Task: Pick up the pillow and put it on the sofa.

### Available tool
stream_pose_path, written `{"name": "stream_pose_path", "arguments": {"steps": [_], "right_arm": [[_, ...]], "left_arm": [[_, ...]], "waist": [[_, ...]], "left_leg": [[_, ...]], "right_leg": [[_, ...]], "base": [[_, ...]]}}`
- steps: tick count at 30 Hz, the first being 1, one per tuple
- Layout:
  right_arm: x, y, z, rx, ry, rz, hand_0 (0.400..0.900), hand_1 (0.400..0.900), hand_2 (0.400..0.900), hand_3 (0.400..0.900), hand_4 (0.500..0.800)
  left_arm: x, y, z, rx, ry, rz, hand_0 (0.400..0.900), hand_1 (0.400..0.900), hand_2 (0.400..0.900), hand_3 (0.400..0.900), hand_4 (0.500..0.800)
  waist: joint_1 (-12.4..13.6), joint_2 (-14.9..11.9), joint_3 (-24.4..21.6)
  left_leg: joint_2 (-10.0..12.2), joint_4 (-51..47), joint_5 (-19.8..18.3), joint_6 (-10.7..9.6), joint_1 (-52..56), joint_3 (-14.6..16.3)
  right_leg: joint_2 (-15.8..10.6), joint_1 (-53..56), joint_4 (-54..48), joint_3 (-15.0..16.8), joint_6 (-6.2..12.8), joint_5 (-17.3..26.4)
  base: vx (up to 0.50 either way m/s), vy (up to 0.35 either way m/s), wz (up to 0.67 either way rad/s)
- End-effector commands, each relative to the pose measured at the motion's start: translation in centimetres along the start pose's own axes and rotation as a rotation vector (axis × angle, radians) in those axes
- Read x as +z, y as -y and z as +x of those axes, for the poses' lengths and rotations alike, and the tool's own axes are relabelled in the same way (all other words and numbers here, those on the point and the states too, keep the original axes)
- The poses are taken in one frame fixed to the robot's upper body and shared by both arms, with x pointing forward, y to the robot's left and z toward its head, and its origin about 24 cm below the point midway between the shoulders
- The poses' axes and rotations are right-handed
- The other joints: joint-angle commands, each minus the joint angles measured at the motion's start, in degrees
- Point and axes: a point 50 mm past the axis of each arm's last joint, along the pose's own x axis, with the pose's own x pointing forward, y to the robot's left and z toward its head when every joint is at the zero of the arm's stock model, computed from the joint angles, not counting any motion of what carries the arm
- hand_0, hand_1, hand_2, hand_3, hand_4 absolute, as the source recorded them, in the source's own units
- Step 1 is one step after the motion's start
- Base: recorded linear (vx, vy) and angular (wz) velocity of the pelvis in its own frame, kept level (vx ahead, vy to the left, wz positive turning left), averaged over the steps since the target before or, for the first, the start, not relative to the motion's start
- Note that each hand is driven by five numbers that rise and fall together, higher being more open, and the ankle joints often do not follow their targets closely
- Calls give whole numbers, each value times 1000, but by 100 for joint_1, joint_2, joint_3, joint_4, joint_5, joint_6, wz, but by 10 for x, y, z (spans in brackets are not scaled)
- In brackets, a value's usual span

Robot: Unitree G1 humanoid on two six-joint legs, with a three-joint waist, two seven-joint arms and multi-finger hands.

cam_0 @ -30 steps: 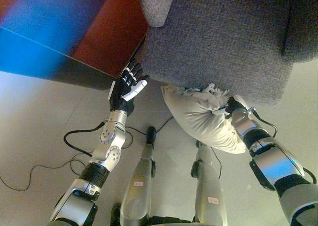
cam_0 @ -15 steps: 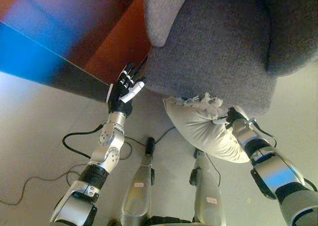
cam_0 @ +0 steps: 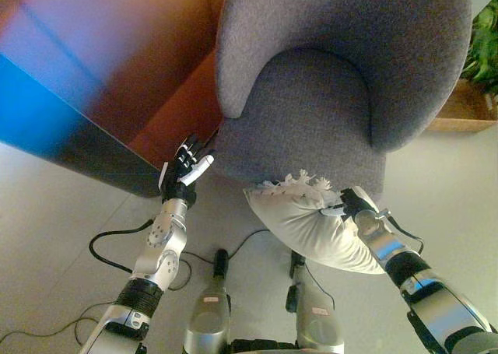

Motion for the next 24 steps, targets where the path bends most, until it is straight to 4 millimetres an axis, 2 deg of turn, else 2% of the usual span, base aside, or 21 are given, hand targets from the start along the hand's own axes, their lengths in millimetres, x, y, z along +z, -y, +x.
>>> {"name": "stream_pose_path", "arguments": {"steps": [1,5,9,24], "right_arm": [[24,56,-6,-180,145,-59,400,400,400,400,500],[15,64,-10,-178,136,-99,400,400,400,400,500],[19,79,-13,-194,151,-135,400,400,400,400,500],[72,161,-24,-306,220,-211,400,400,400,400,500]], "left_arm": [[7,0,-5,-44,58,59,900,900,900,900,800],[-9,-13,-15,-40,-18,85,900,900,900,900,800],[-18,-22,-21,-31,-66,88,900,900,900,900,800],[-34,-38,-31,-3,-136,75,900,900,900,900,800]], "waist": [[-1,-271,-1111],[17,-302,-1493],[17,-325,-1770],[88,-413,-2351]], "left_leg": [[-33,484,-359,44,-167,-138],[16,351,-354,38,81,-125],[33,259,-356,34,244,-109],[77,144,-315,16,411,-97]], "right_leg": [[-486,519,250,-102,645,-236],[-457,762,181,-153,664,-264],[-425,922,121,-173,657,-290],[-401,1081,118,-233,634,-337]], "base": [[191,-9,6],[172,1,3],[89,10,1],[12,1,0]]}}
